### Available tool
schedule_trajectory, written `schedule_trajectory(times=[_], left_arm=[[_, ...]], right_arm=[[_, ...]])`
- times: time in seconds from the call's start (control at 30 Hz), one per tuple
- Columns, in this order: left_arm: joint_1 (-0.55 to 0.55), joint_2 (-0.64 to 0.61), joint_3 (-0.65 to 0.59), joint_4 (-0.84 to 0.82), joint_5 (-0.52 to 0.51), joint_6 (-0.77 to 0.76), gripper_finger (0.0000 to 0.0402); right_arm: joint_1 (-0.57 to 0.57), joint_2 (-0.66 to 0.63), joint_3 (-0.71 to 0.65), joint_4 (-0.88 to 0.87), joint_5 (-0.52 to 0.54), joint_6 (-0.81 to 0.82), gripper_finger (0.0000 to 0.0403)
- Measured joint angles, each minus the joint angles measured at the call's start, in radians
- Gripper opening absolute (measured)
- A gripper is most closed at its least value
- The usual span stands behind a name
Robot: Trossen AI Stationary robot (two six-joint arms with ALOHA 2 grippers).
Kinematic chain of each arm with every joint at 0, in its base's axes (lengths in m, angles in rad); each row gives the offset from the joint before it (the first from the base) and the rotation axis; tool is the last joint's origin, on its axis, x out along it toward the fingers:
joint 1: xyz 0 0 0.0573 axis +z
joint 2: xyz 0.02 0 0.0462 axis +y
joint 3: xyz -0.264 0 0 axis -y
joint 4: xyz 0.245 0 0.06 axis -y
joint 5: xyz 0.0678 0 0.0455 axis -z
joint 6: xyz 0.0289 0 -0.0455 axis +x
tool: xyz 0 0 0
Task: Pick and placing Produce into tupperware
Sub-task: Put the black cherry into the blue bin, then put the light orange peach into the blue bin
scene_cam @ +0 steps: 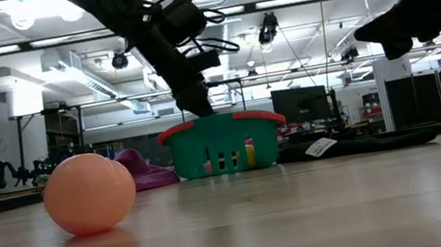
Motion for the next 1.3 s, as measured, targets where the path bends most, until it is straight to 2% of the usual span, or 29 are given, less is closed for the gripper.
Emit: schedule_trajectory(times=[0.6,0.9,1.3], left_arm=[[0.023,0.013,-0.003,0.002,0.013,0.0,0.008],[0.024,0.013,-0.003,0.005,0.011,-0.001,0.0115],[0.024,0.013,-0.003,0.006,0.006,0.0,0.012]], right_arm=[[0.0,0.0,0.0,0.0,0.0,0.0,0.0009],[0.0,0.0,0.0,0.0,0.0,0.0,0.0009],[0.0,0.0,0.0,0.0,0.0,0.0,0.0009]])
